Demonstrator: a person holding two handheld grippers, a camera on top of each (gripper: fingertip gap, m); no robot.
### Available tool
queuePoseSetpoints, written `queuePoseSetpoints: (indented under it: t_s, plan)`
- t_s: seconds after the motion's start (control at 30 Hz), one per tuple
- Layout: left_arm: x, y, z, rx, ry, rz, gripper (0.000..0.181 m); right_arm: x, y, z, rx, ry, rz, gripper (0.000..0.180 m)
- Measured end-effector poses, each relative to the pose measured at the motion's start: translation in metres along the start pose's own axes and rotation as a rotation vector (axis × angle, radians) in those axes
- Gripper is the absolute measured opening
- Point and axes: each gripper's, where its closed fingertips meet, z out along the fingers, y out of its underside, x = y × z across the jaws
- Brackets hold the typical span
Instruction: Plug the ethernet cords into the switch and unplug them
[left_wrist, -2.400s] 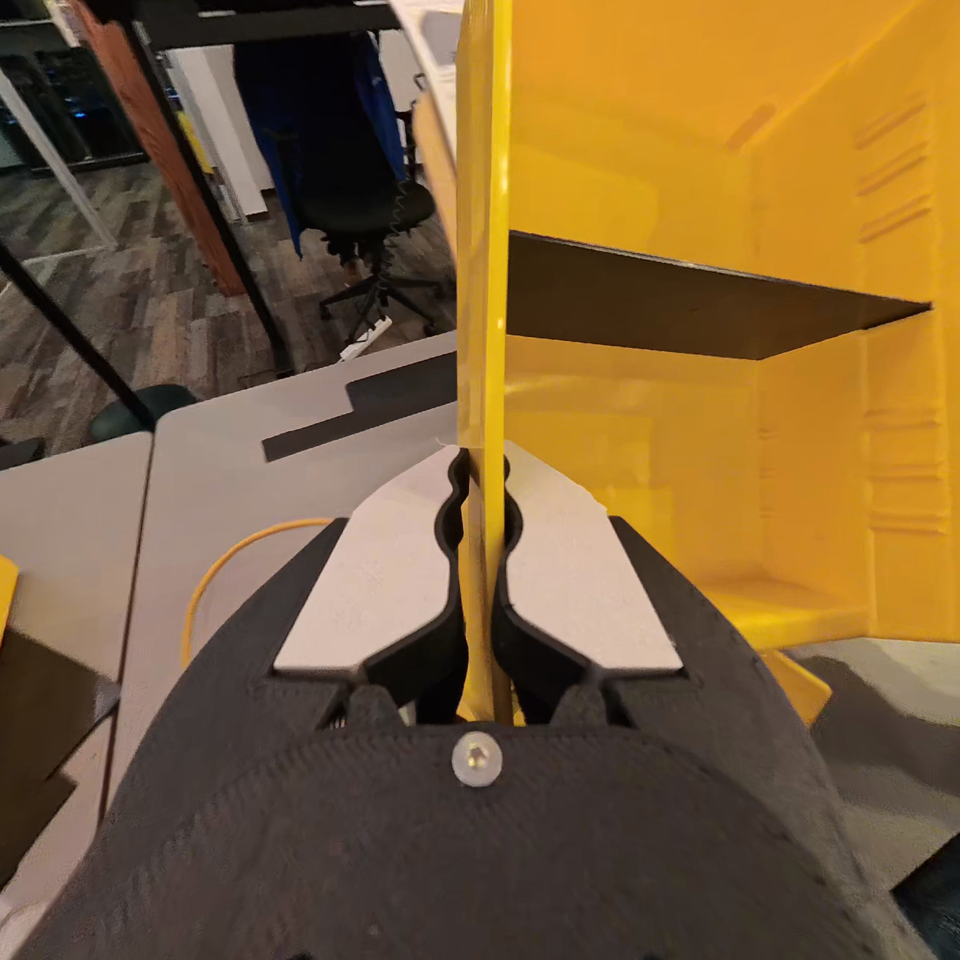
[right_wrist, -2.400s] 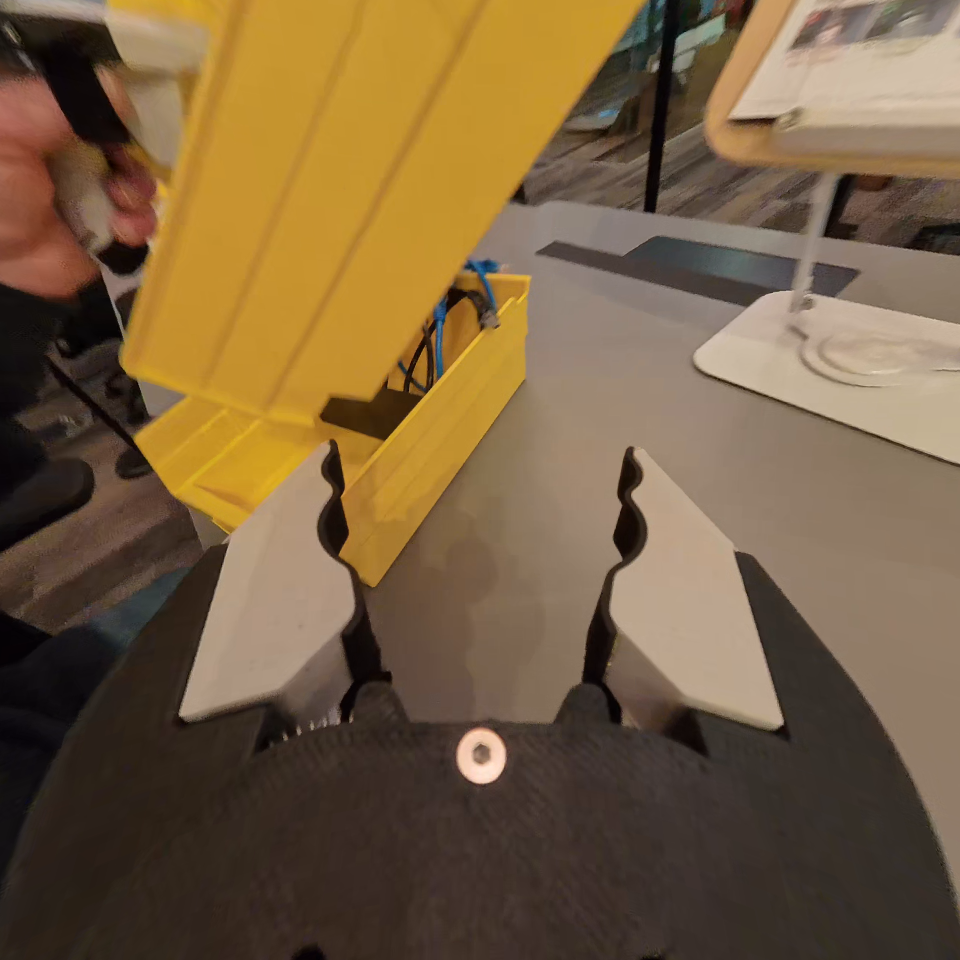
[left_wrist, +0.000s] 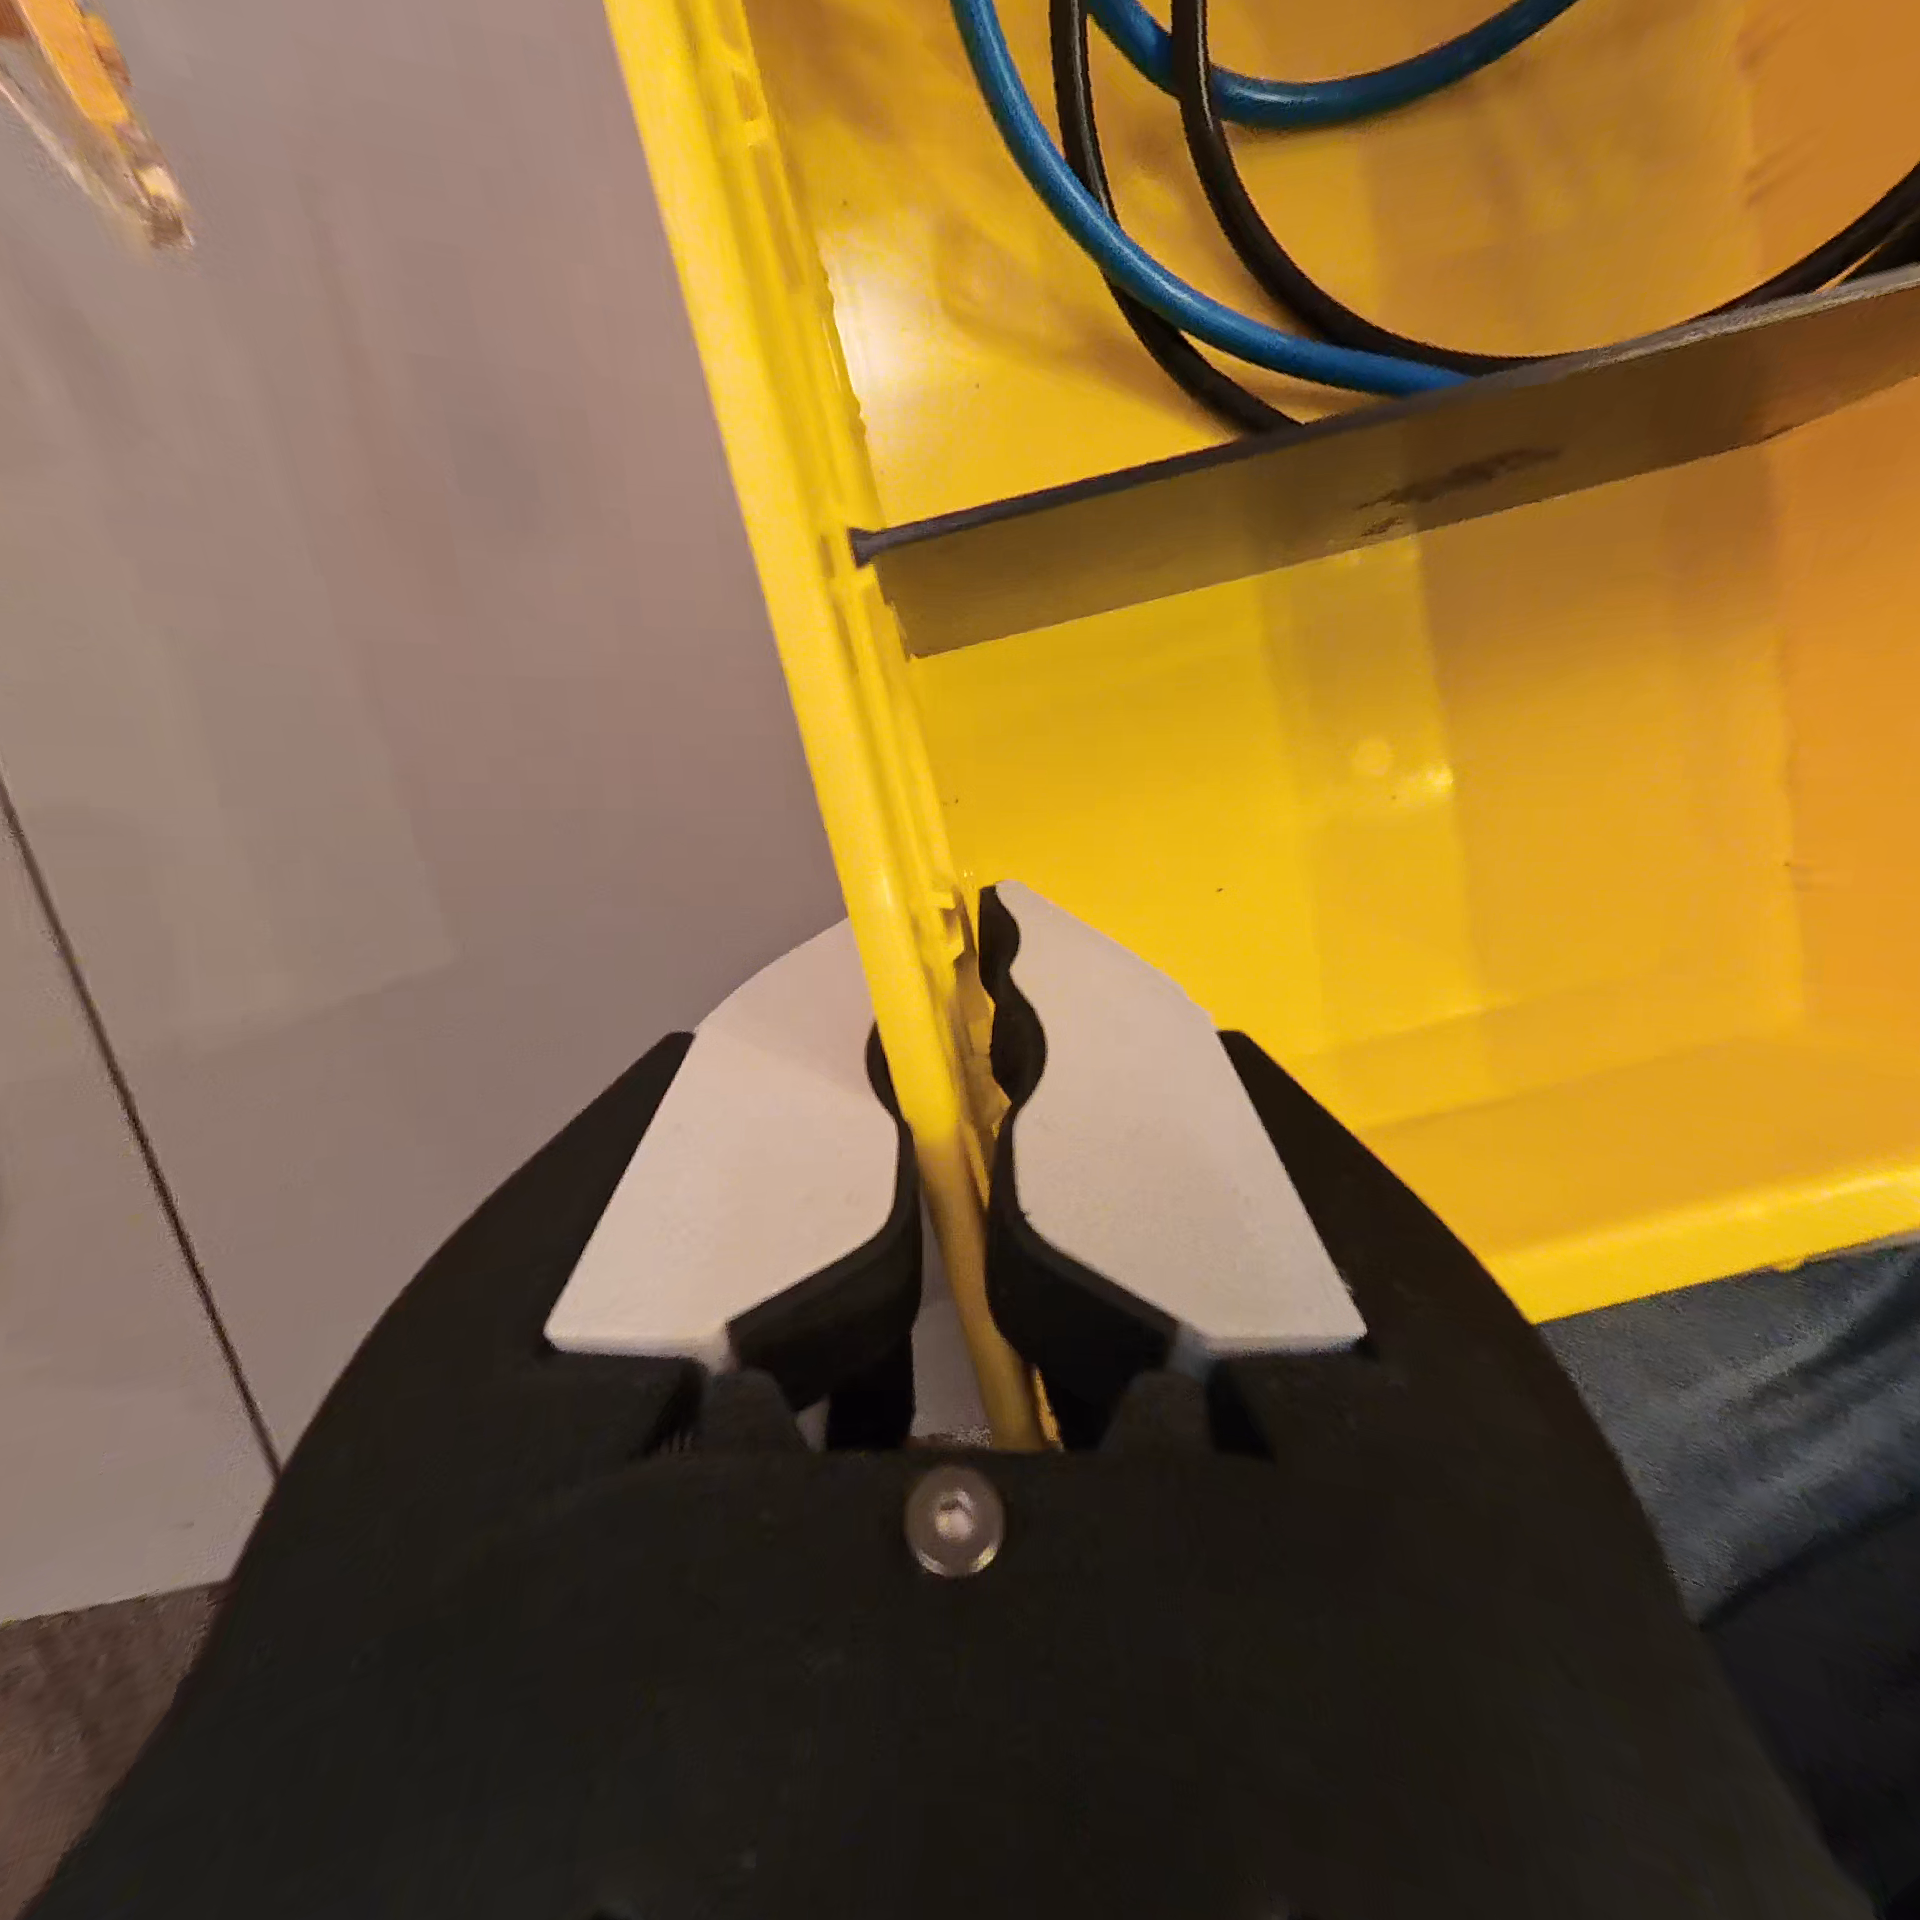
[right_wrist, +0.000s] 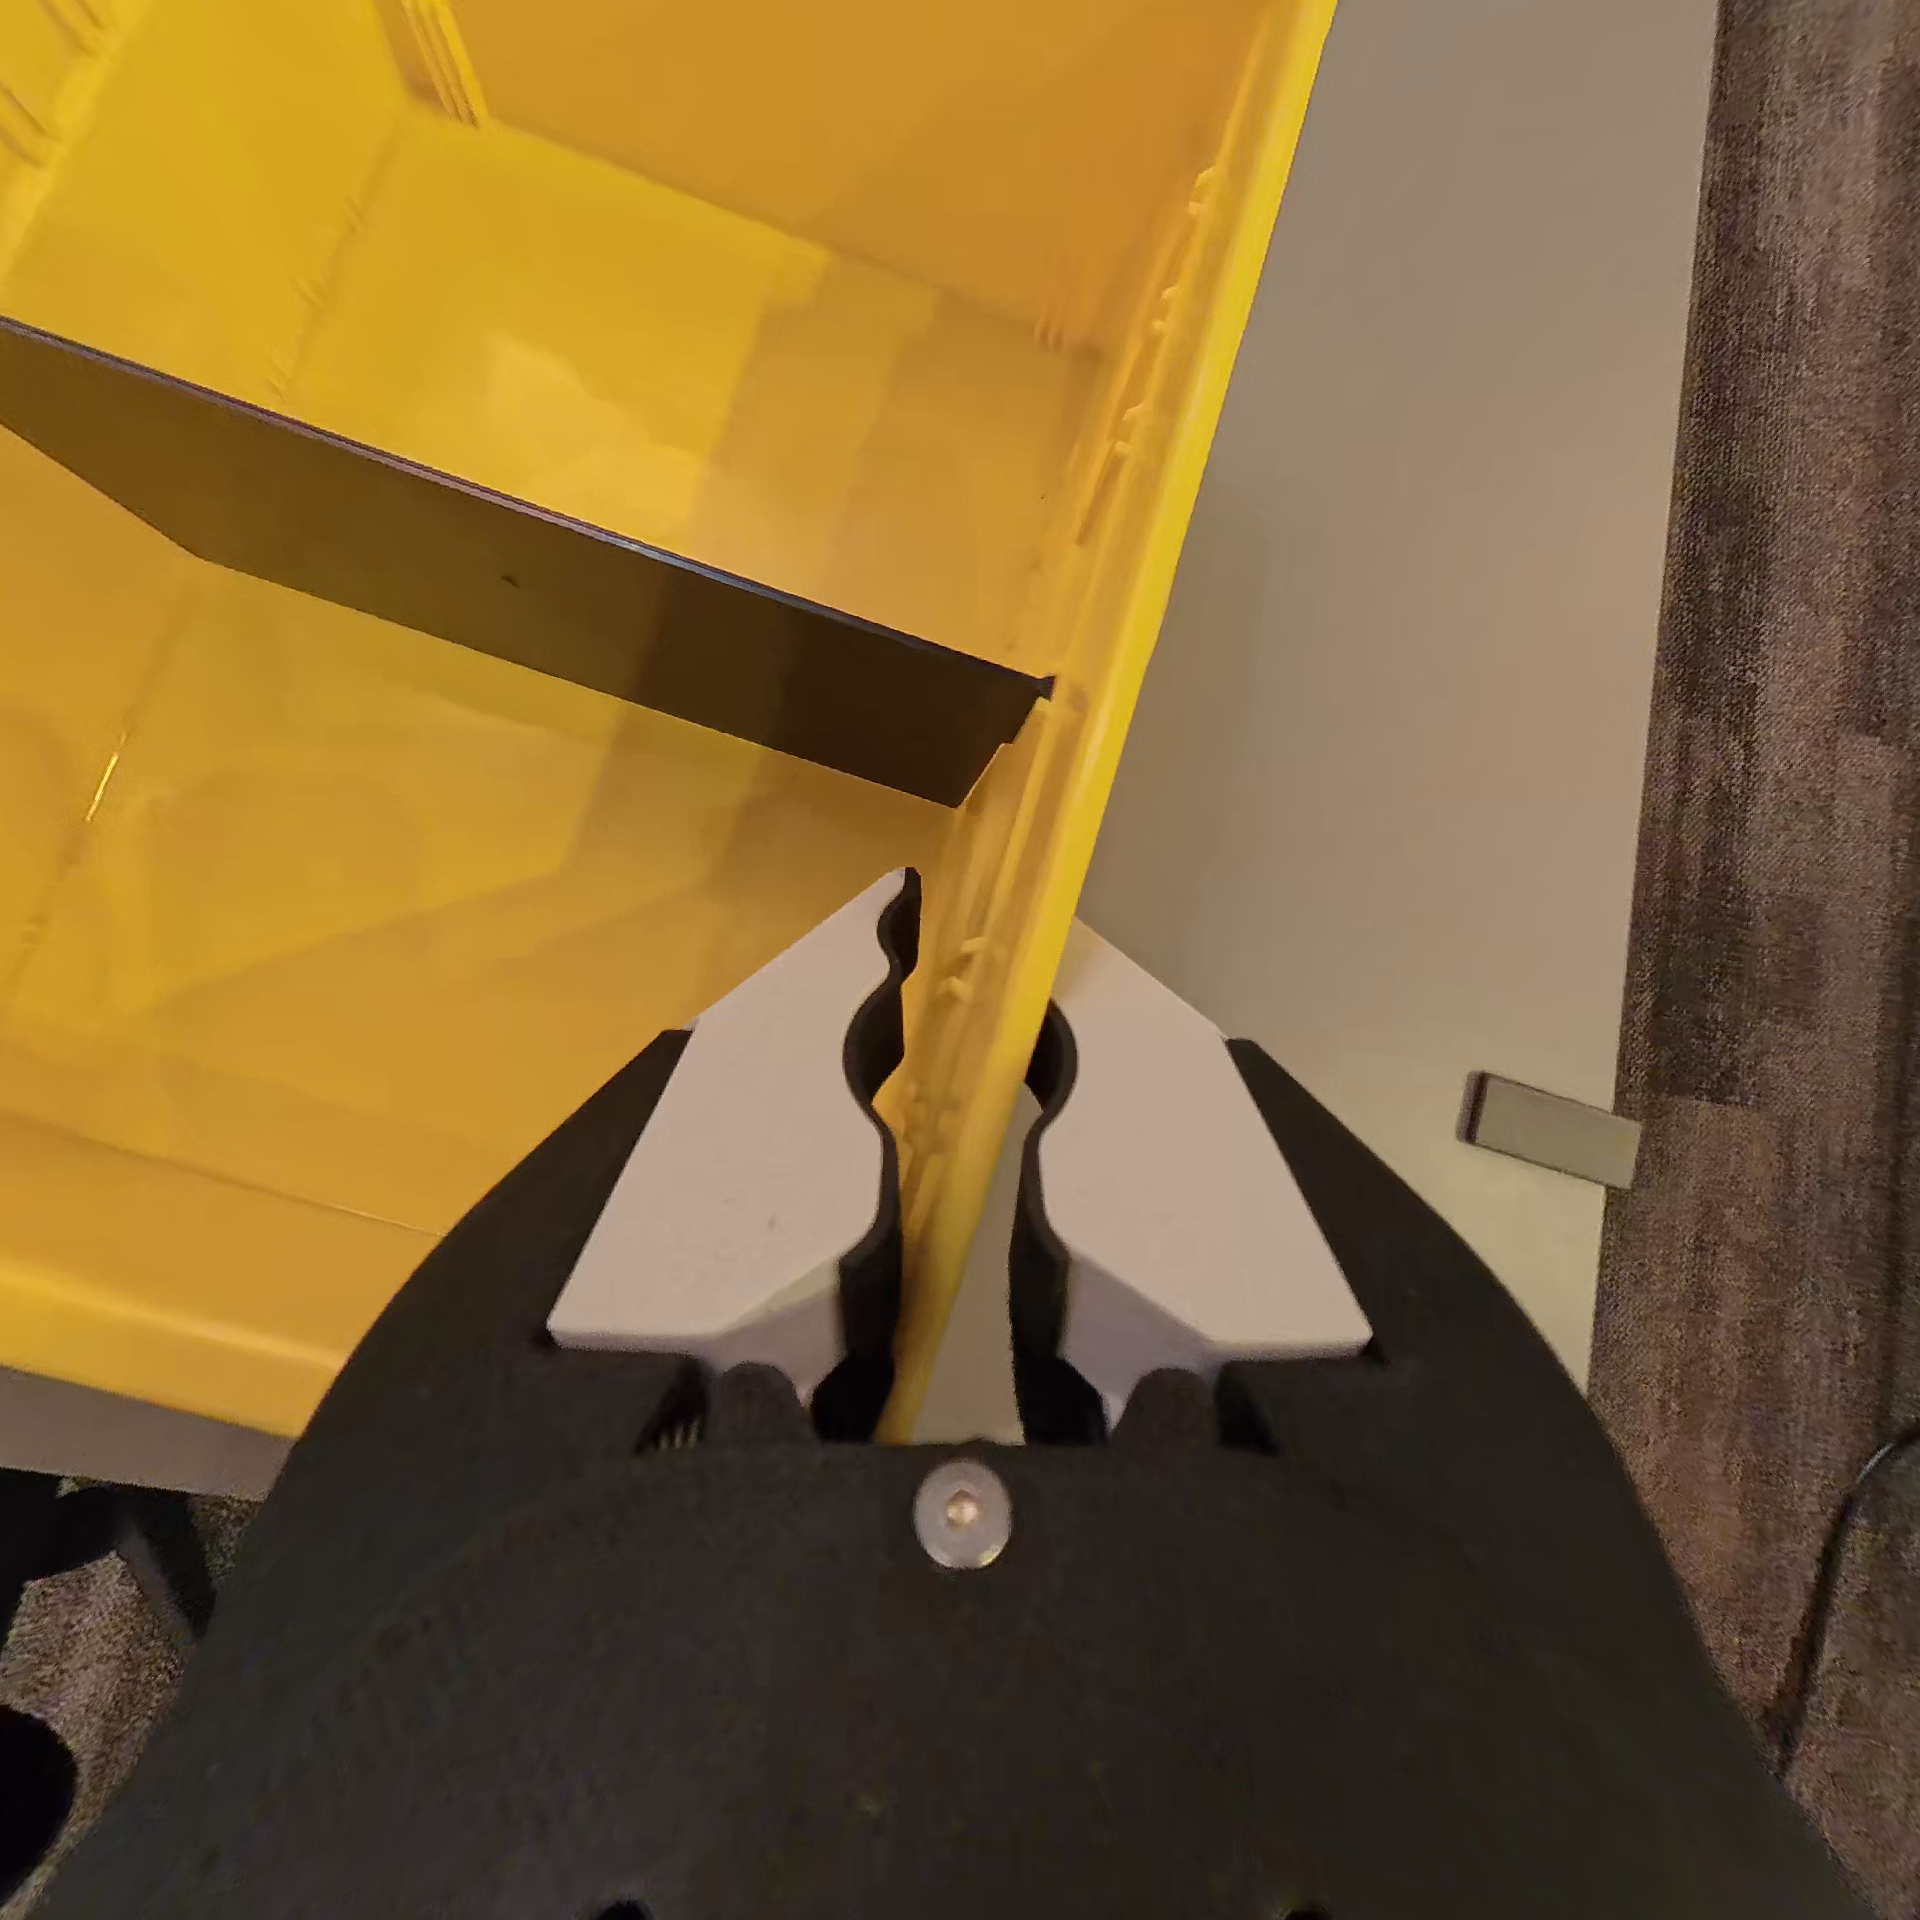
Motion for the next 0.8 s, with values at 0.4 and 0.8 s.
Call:
queuePoseSetpoints:
  t_s: [0.4, 0.8]
  plan:
    - [-0.05, -0.009, 0.001, 0.027, -0.038, 0.024, 0.009, 0.018, -0.007, 0.01, -0.019, -0.054, -0.039, 0.01]
    - [-0.076, -0.023, -0.03, 0.139, -0.131, -0.017, 0.071, 0.03, -0.025, -0.013, 0.069, 0.084, -0.063, 0.035]
